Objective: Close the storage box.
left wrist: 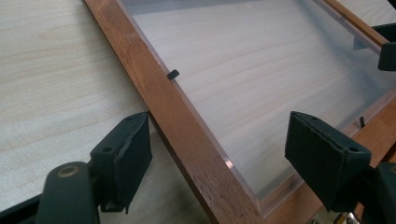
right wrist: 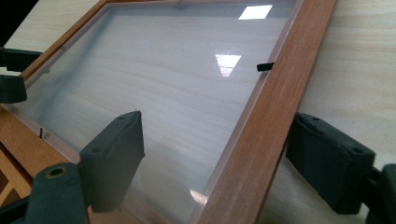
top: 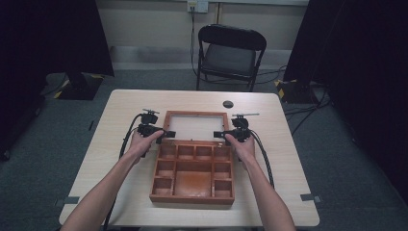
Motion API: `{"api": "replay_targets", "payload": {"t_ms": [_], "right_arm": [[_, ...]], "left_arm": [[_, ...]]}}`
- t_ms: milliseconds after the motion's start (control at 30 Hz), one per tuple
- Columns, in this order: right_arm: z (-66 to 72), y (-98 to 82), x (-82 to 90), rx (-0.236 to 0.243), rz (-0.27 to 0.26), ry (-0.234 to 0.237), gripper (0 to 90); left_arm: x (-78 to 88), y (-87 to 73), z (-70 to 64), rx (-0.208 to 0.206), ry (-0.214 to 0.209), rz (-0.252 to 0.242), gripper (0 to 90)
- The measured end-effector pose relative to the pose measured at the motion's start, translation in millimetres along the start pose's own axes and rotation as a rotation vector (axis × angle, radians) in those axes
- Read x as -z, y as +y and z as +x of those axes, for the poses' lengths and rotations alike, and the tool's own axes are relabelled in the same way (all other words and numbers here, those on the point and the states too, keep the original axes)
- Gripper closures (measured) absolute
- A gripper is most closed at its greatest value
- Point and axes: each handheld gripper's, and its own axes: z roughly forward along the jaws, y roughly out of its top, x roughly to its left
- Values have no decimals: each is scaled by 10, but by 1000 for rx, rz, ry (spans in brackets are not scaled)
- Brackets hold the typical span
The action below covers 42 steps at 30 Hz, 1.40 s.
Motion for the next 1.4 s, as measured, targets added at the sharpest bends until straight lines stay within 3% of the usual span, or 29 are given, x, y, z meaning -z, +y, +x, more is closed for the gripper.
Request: {"api": "replay_targets", "payload": {"t_ms": [100,167,400,633,733,933,1133,1167,1400], "right_arm": [[5,12,-41,-25,8,7,163],[33,21,-82,-37,6,-2,135],[16,42,-103,-44,16,11,145],[18,53,-22,-42,-75,2,260],[26,69,12,-44,-89,7,270],[77,122,137,-6,-139,3,319],[115,148,218,12,-160,6,330],[142,152,245,36,-163,7,310],[164,164,303,39,-172,13,318]], "left_arm": [[-33,-29,36,47,-33,-9,194],[-47,-35,47,53,-52,-14,193],[-58,-28,58,58,-56,-10,185],[-5,12,-10,0,-21,-36,202],[8,16,-25,-8,-32,-41,219],[89,52,-139,-62,26,-79,237],[169,66,-142,-71,3,-114,274],[189,70,-148,-95,1,-117,267],[208,83,-156,-80,-18,-138,253]]}}
